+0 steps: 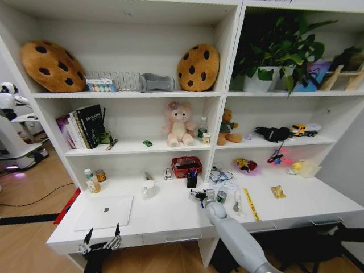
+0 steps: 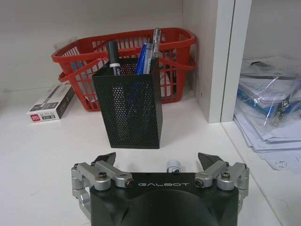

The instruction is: Organize the objects on the table.

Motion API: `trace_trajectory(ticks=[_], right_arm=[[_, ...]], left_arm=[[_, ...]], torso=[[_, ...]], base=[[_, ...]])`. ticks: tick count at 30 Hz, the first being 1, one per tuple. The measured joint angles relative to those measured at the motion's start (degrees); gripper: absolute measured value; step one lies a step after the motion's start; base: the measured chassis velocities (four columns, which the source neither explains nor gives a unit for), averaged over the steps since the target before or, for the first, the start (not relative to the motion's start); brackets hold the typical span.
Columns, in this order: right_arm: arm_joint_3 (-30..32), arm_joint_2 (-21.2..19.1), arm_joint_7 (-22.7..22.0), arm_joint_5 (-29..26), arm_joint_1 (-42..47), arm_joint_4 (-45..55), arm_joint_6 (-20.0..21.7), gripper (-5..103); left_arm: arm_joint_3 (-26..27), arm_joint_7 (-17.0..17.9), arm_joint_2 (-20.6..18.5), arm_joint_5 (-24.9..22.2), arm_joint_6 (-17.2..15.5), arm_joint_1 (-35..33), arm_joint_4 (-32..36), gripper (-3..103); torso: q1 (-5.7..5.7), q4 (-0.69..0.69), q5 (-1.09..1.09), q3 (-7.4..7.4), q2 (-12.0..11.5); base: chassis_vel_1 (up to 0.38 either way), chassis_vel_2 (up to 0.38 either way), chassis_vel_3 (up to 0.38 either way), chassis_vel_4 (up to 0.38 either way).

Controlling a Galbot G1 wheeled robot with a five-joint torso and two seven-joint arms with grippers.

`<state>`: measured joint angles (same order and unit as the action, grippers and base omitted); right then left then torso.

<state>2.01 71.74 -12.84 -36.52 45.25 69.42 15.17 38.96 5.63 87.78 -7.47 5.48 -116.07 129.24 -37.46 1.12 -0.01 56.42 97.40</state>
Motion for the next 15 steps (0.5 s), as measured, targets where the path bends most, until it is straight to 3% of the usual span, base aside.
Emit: trace_trajectory(ticks=[8,15], right_arm=[[-0.4,0.9,0.9,1.5,-0.6,-2.4,-1.3,89],[-0.4,1.4,0.9,2.7,-1.2,-4.0,-2.0,63]], left_arm=[[0.0,0.1,0.0,0.1,0.0,0.1,-0.1,100],[0.0,0.5,0.0,0.0,0.1,0.2,-0.1,100]], torso=[[0.00,0.00,0.00,0.00,0.0],[0.00,0.00,0.00,0.00,0.0]], base=[[0.000,0.000,0.000,0.000],[0.000,0.000,0.000,0.000]])
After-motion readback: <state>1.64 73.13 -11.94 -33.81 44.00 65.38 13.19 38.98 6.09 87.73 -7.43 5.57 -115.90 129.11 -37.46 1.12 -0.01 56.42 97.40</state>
